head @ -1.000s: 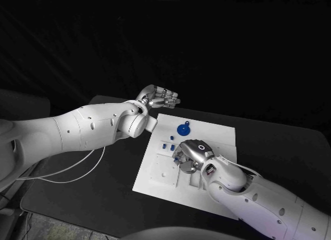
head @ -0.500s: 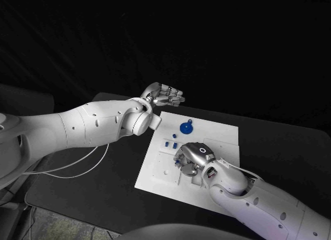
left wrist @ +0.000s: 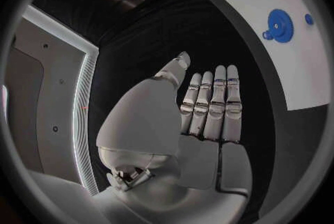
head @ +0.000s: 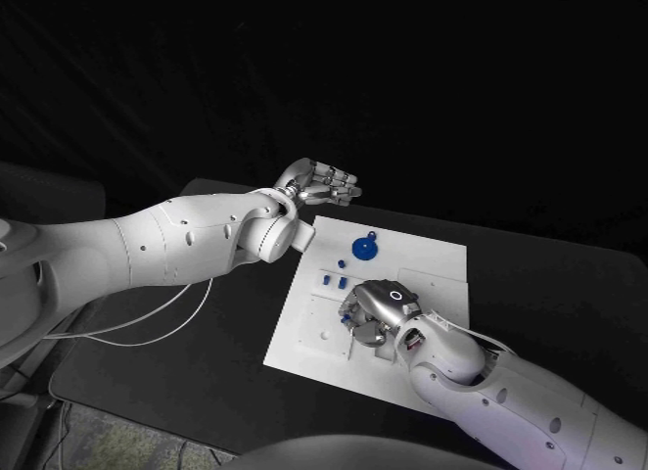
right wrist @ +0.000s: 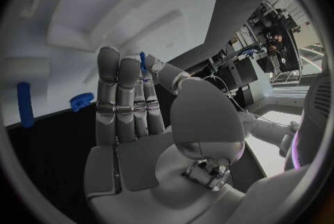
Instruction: Assemble the parts on the task board
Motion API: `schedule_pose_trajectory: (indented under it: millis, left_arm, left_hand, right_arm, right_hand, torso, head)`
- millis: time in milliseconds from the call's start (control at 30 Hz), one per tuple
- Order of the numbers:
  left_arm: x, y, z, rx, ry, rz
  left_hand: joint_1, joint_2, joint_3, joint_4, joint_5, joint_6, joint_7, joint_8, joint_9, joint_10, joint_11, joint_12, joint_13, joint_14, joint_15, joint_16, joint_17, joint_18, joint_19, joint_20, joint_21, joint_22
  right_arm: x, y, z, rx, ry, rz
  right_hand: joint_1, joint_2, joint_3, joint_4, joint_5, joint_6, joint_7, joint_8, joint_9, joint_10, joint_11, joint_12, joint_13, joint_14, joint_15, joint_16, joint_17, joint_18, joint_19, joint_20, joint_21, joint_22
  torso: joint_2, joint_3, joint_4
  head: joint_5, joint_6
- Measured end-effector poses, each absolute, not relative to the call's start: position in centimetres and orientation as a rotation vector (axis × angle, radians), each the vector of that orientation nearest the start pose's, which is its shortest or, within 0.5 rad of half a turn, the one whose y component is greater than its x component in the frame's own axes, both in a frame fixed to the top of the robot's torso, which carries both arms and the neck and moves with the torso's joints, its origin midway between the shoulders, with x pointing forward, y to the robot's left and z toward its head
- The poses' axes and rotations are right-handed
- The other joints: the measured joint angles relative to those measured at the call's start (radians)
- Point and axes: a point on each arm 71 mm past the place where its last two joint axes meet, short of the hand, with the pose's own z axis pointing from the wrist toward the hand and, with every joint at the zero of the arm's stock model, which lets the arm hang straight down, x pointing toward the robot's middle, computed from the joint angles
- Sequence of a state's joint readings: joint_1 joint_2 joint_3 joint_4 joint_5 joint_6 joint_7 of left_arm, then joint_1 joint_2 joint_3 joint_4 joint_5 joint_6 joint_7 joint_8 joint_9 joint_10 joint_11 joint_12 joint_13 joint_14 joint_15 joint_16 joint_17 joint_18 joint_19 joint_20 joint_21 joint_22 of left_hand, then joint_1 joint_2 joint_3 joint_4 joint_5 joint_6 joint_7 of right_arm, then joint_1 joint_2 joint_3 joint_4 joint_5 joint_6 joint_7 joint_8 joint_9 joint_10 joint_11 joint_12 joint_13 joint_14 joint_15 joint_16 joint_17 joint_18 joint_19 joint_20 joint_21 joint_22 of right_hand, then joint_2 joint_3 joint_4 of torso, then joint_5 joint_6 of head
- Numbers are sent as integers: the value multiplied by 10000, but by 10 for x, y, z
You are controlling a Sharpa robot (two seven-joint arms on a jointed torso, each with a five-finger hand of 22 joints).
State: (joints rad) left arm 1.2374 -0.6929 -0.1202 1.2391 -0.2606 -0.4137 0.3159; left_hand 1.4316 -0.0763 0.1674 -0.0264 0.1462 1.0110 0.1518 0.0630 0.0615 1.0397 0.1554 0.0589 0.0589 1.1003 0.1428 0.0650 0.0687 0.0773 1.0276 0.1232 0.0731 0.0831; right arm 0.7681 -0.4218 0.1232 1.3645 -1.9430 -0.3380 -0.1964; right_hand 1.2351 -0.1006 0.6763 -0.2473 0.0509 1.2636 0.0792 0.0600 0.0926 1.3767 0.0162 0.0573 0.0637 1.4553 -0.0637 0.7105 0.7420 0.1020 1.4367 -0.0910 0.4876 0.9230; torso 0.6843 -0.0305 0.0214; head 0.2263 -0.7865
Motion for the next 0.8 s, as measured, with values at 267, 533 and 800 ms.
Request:
schedule_pose_trajectory:
  millis: [267, 533, 800]
  left_arm:
    - [538, 222, -202, -8799, 14751, -11922]
    - [538, 223, -202, -8800, 14743, -11897]
    - [538, 224, -202, -8800, 14737, -11875]
  left_hand:
    - [0, 0, 0, 0, 0, 0, 0, 0, 0, -37, 37, 0, 0, -74, 4, 0, 0, 0, 0, 0, 0, -8]
    - [0, 0, 0, 0, 0, 0, 0, 0, 0, -37, 37, 0, 0, -74, 4, 0, 0, 1, 0, 0, 0, -7]
    - [0, 0, 0, 0, 0, 0, 0, 0, 0, -37, 37, 0, 0, -74, 4, 0, 0, 0, 0, 0, 0, -19]
  right_arm:
    - [406, -28, -315, -3698, 16661, 7670]
    - [405, -30, -315, -3670, 16624, 7579]
    - [404, -31, -317, -3603, 16616, 7438]
  right_hand:
    - [-7, 6, -1, -1, -4, 25, -25, -5, -3, -17, 11, 0, 9, 0, 1, 25, -15, -1, 20, -16, -49, 83]
    - [-8, 5, 31, -34, -5, 25, -26, 9, 6, -31, 1, -1, 10, 0, 1, 50, -34, 0, 54, -18, -130, 356]
    - [-9, 3, 26, -54, -7, 24, -25, 9, 11, 14, 30, -4, 9, 0, 2, 49, -35, 0, 55, -17, -153, 413]
  torso:
    - [1, 0, 7]
    - [1, -3, 7]
    - [1, -7, 10]
  head:
    - [-11, -24]
    - [0, -35]
    - [-12, -37]
